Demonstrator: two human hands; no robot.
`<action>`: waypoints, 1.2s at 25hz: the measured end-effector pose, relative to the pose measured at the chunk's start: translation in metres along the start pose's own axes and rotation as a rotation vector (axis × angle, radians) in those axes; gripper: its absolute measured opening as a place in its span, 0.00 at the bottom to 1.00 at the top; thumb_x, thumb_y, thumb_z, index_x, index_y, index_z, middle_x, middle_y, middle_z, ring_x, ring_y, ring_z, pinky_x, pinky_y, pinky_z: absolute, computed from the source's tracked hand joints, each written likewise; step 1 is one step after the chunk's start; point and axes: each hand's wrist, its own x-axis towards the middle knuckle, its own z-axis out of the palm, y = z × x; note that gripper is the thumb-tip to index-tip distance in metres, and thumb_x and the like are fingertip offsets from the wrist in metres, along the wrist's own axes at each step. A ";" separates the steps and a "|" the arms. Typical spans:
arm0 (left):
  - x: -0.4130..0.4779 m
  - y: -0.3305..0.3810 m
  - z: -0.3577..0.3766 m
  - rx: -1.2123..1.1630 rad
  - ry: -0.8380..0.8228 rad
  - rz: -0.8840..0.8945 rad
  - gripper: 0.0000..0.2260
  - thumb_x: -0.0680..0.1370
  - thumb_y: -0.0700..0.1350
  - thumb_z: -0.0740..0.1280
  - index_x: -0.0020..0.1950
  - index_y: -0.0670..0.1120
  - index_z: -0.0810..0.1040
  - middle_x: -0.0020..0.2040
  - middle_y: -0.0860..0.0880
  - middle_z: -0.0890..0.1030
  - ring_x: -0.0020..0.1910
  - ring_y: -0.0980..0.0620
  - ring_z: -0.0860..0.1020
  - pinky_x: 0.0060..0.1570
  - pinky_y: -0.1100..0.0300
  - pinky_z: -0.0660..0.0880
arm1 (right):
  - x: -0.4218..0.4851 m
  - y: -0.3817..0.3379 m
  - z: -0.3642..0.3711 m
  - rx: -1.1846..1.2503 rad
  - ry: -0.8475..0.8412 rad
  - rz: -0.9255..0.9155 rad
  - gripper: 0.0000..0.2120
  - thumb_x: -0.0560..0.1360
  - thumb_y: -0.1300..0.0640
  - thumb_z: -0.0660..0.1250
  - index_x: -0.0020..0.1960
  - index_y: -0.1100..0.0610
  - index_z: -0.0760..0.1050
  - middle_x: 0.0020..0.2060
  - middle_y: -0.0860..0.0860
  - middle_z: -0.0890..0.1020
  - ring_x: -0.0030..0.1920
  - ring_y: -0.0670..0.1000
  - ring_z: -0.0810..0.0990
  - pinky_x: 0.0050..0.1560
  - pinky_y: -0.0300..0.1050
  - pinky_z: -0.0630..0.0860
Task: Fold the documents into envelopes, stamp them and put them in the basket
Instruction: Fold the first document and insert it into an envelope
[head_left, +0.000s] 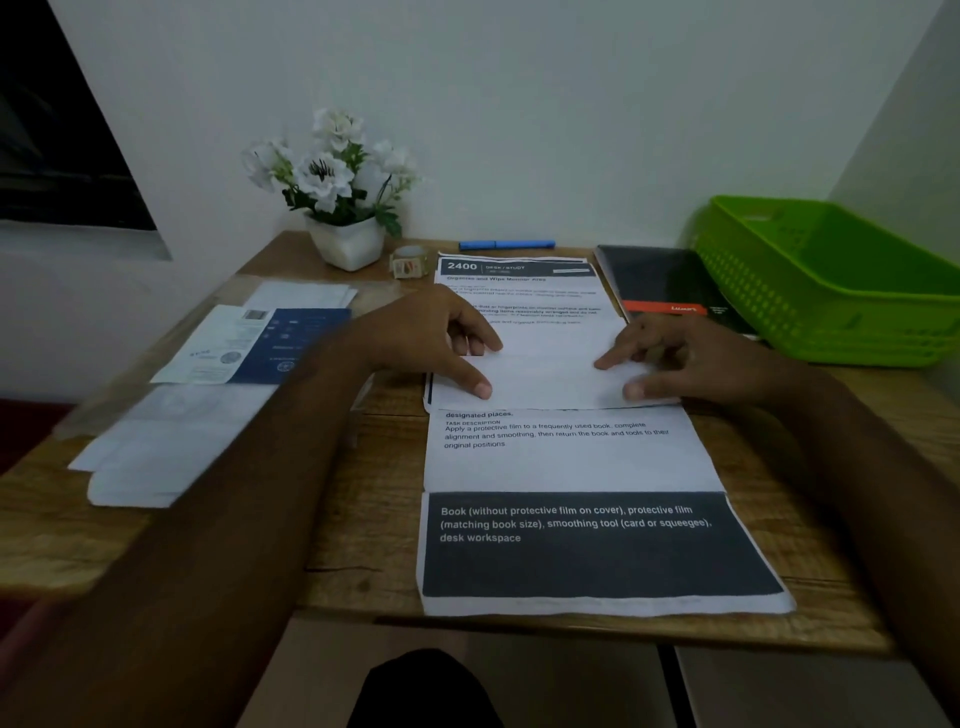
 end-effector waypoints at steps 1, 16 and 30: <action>0.001 0.000 0.000 0.003 -0.002 0.001 0.23 0.61 0.50 0.80 0.54 0.54 0.81 0.47 0.55 0.80 0.40 0.70 0.74 0.35 0.78 0.69 | 0.000 -0.001 0.001 0.022 0.010 -0.006 0.22 0.65 0.42 0.70 0.53 0.54 0.83 0.51 0.48 0.82 0.55 0.50 0.79 0.60 0.53 0.74; 0.002 0.001 0.004 -0.005 0.004 -0.006 0.21 0.62 0.50 0.79 0.52 0.56 0.80 0.47 0.60 0.79 0.44 0.61 0.74 0.37 0.78 0.69 | 0.006 -0.004 0.012 -0.098 0.061 -0.011 0.33 0.56 0.39 0.77 0.59 0.45 0.79 0.54 0.42 0.77 0.56 0.41 0.74 0.59 0.43 0.73; -0.024 0.019 0.003 -0.134 0.169 0.090 0.14 0.60 0.46 0.81 0.41 0.51 0.79 0.39 0.60 0.82 0.38 0.65 0.78 0.34 0.74 0.71 | -0.015 -0.018 0.014 -0.028 0.206 -0.085 0.27 0.60 0.51 0.83 0.56 0.47 0.77 0.54 0.41 0.81 0.55 0.43 0.79 0.54 0.43 0.77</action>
